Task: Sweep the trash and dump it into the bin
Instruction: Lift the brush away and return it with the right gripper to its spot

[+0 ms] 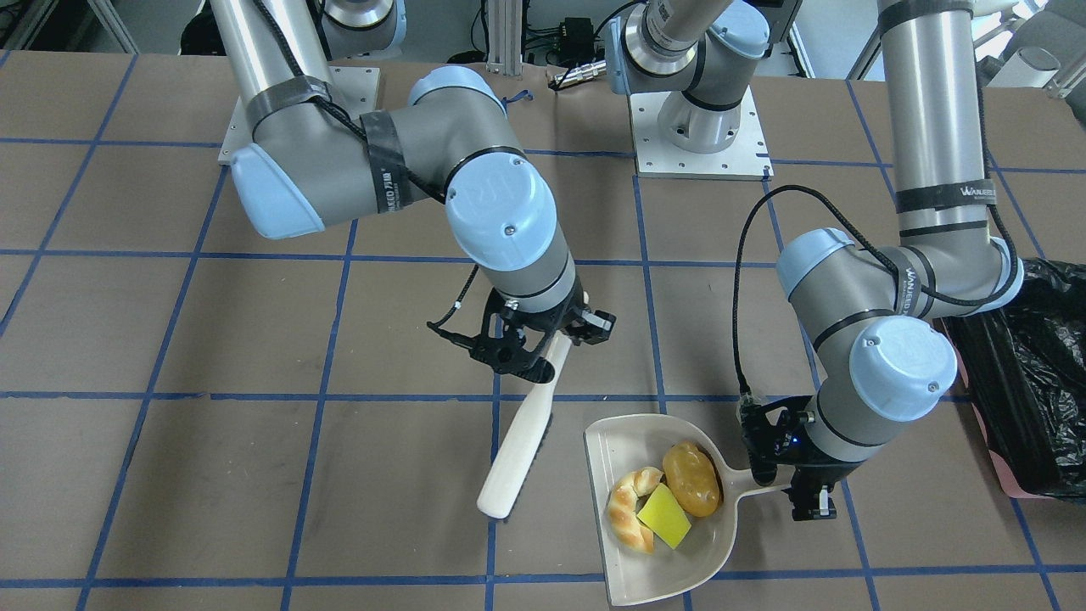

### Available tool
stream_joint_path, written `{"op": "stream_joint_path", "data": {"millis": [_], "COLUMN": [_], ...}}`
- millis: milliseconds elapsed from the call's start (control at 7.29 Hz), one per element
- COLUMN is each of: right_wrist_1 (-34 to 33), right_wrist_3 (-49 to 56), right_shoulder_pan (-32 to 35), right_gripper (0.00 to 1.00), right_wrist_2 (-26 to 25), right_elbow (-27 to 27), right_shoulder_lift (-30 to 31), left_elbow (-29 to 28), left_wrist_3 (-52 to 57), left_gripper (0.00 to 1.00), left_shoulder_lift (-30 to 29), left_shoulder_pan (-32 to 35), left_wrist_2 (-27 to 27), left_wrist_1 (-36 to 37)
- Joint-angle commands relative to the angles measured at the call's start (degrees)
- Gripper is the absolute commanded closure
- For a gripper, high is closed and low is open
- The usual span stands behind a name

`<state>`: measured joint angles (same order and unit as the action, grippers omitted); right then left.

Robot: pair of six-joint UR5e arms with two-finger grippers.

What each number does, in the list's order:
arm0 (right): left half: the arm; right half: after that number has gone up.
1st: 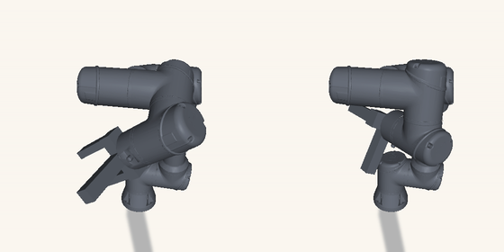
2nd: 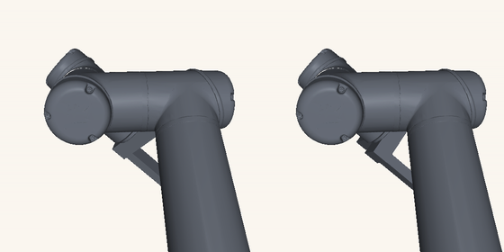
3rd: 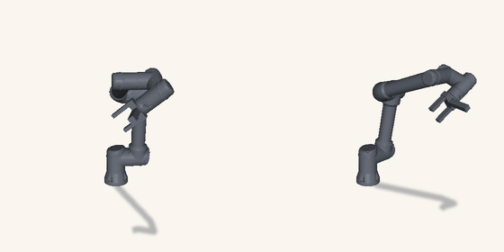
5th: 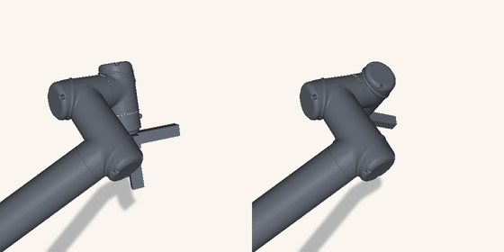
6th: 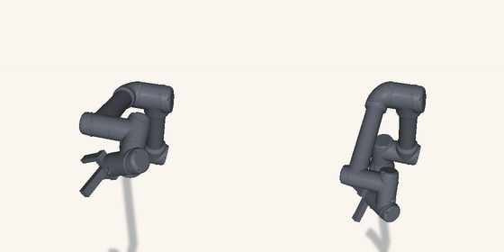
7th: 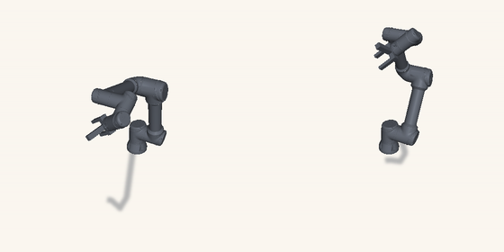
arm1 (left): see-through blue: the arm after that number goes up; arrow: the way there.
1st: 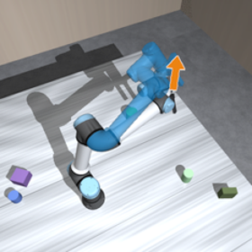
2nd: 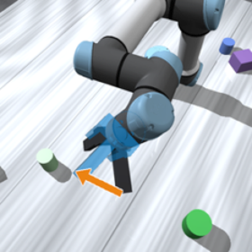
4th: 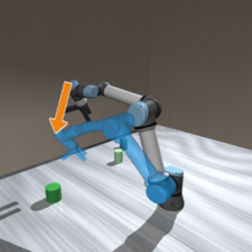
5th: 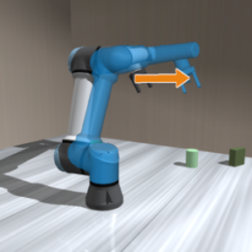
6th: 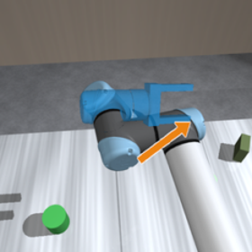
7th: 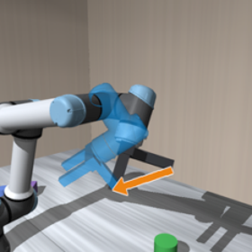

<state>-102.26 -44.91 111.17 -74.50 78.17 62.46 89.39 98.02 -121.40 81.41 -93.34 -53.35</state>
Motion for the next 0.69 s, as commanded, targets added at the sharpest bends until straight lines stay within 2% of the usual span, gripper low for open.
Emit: {"op": "stream_joint_path", "data": {"millis": [0, 137, 549], "right_wrist_1": [6.2, 6.2, 5.4], "right_wrist_3": [12.2, 21.1, 46.8], "right_shoulder_pan": [-7.7, -12.7, -27.5], "right_gripper": [1.0, 1.0, 1.0], "right_wrist_2": [-7.5, -9.9, -12.0], "right_elbow": [2.3, 5.3, 15.0], "right_shoulder_lift": [3.6, 5.1, 13.3], "left_elbow": [0.1, 0.1, 0.2], "left_wrist_3": [-0.1, -0.1, -0.2], "left_gripper": [1.0, 1.0, 1.0], "left_shoulder_lift": [0.0, 0.0, -0.1], "left_shoulder_pan": [-0.9, -1.9, -5.8], "left_wrist_2": [3.5, 6.0, 13.9], "left_wrist_1": [0.0, -0.1, -0.7]}}
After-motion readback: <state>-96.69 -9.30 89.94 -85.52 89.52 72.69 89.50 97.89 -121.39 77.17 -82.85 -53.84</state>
